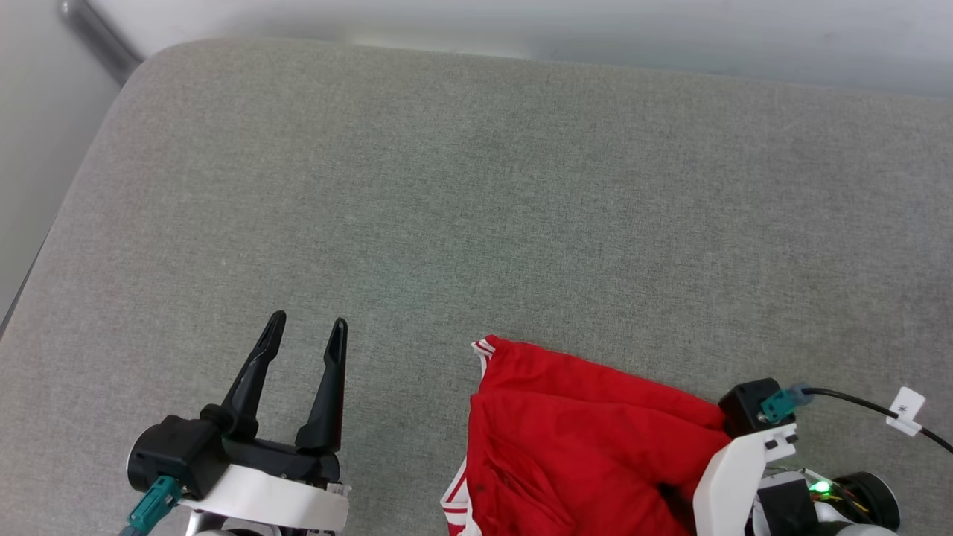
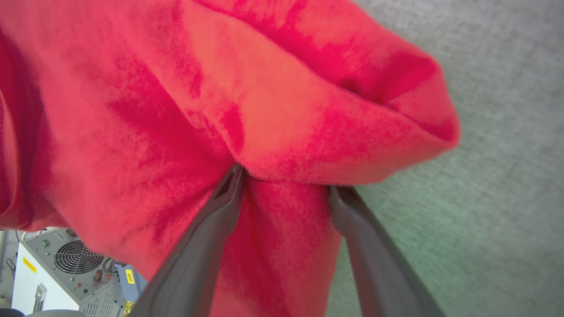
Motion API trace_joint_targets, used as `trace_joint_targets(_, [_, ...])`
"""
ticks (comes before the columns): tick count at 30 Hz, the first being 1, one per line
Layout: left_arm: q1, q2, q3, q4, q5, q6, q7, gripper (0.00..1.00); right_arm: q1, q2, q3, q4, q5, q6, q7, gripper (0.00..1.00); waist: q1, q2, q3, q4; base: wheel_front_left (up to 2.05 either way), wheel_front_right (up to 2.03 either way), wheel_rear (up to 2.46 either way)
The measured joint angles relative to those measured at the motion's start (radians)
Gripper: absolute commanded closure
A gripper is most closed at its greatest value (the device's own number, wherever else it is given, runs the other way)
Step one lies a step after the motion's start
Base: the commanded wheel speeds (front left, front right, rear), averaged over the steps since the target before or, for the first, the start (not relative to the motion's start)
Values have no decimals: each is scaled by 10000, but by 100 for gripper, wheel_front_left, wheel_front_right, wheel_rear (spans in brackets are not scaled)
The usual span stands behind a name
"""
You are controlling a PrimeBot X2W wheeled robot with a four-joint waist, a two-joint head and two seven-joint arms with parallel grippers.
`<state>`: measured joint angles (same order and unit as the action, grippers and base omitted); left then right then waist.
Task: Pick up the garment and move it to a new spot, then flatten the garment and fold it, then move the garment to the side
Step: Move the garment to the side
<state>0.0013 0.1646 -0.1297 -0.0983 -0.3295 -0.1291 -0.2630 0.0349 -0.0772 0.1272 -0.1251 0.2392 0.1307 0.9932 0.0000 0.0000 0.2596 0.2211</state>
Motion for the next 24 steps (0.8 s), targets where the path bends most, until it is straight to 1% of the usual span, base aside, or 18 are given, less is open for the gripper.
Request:
trace_joint_targets(1, [-7, 8, -17, 31, 10, 0, 0, 0, -59, -23, 81, 86, -54, 0, -61, 100, 0, 0, -9, 4, 0, 0, 0])
trace_joint_targets(6, [-4, -23, -81, 140, 4, 0, 0, 0, -397, -305, 499, 405, -153, 4, -499, 100, 0, 0, -162, -120, 0, 0, 0])
trace_joint_targets(8, [15, -15, -234, 270, 4, -2, 0, 0, -612, -702, 840, 422, -359, 13, -623, 100, 0, 0, -256, -242, 0, 0, 0])
trace_joint_targets(12, [149, -79, -416, 316, -23, 0, 0, 0, -1194, -1866, 1503, 293, -683, 10, -796, 100, 0, 0, -411, -644, 0, 0, 0])
trace_joint_targets(15, [145, -96, -840, 332, -59, 0, 0, 0, -1641, -2700, 1860, 96, -731, 6, -807, 100, 0, 0, -446, -1078, 0, 0, 0])
trace_joint_targets(18, [78, -40, -1235, 303, -98, 0, 0, 0, -2112, -3772, 2184, -130, -761, 8, -734, 100, 0, 0, -387, -1570, 0, 0, 0])
trace_joint_targets(21, [-197, 17, -1486, 230, -94, -2, 0, 0, -2502, -4884, 2293, -324, -809, 4, -690, 100, 0, 0, -227, -2085, 0, 0, 0])
trace_joint_targets(24, [-477, 127, -1714, 109, -44, -2, 0, 0, -2763, -5651, 2128, -397, -606, 6, -694, 100, 1, 0, 32, -2610, 0, 0, 0])
